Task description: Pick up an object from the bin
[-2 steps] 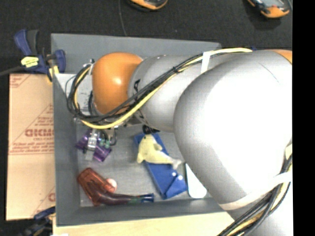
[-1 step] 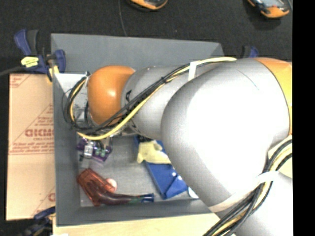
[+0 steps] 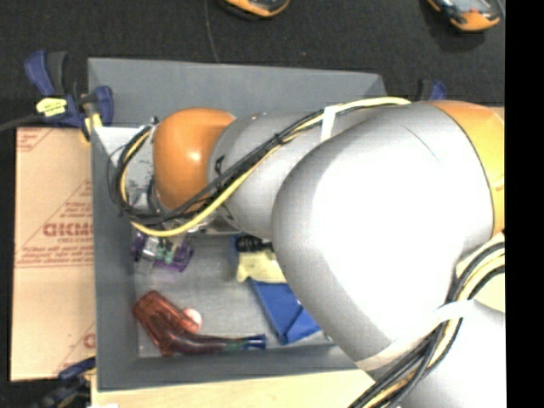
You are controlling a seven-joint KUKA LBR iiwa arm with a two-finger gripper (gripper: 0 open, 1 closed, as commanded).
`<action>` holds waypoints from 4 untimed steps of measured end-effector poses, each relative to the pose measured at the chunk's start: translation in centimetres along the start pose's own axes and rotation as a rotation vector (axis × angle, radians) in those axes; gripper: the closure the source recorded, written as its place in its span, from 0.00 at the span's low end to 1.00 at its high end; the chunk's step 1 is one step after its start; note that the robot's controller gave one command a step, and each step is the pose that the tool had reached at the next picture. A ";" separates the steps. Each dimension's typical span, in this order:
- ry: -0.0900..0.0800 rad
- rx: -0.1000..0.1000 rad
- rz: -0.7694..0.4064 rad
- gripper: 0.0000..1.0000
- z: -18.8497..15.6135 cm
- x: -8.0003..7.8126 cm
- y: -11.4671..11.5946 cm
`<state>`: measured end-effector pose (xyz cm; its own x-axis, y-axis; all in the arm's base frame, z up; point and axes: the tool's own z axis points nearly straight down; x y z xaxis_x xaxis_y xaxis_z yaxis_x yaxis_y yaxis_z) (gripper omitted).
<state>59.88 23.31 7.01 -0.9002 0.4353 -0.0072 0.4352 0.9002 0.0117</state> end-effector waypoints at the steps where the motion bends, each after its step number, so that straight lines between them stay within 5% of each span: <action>1: 0.000 0.000 0.000 1.00 0.0 0.0 0.0; 2: 0.010 0.009 0.001 1.00 -2.5 0.2 -0.3; 4: 0.002 0.001 0.001 1.00 -7.0 -0.1 -0.1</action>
Offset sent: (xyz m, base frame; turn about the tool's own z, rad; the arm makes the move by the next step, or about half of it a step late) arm 0.0001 0.0000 0.0920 0.0000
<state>59.88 23.13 14.03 -0.8997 0.4364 -0.0053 0.4363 0.8997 0.0109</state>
